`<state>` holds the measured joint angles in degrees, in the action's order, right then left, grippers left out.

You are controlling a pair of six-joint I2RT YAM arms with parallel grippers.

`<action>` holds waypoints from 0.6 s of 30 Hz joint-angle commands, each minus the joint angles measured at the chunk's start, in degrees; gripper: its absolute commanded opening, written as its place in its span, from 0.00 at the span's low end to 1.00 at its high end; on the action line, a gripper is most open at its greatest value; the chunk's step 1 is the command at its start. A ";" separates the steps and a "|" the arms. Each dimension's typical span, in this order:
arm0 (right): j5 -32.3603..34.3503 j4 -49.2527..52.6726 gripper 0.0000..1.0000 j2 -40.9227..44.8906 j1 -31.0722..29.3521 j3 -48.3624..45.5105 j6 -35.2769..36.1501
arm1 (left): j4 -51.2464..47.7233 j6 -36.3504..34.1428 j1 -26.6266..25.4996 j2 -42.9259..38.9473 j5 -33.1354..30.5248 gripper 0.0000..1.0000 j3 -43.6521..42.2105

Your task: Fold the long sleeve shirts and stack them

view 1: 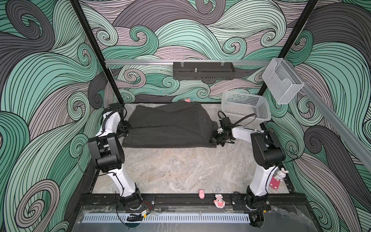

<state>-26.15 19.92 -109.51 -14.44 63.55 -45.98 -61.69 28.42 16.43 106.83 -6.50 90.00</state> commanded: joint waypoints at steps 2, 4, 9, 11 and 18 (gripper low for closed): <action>5.09 4.25 0.11 -0.79 0.95 -1.59 0.44 | -0.19 -0.91 -0.43 2.52 1.91 0.00 1.93; 5.06 4.40 0.11 -0.70 0.97 -1.50 0.54 | -0.06 -0.91 -0.52 2.88 1.87 0.00 2.52; 5.22 4.55 0.11 -0.10 0.94 -1.59 0.65 | -0.14 -1.00 -0.52 4.15 1.73 0.00 3.77; 5.36 4.86 0.11 0.38 0.96 -1.59 0.87 | -0.08 -0.91 -0.52 4.53 1.92 0.00 4.08; 5.94 5.64 0.11 0.82 0.96 -1.15 1.47 | 5.03 -2.29 -0.61 -0.80 3.17 0.00 3.17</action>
<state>-24.36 21.39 -108.75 -14.13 63.48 -45.36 -59.46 27.38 16.25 109.93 -4.01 92.49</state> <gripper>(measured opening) 0.111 0.048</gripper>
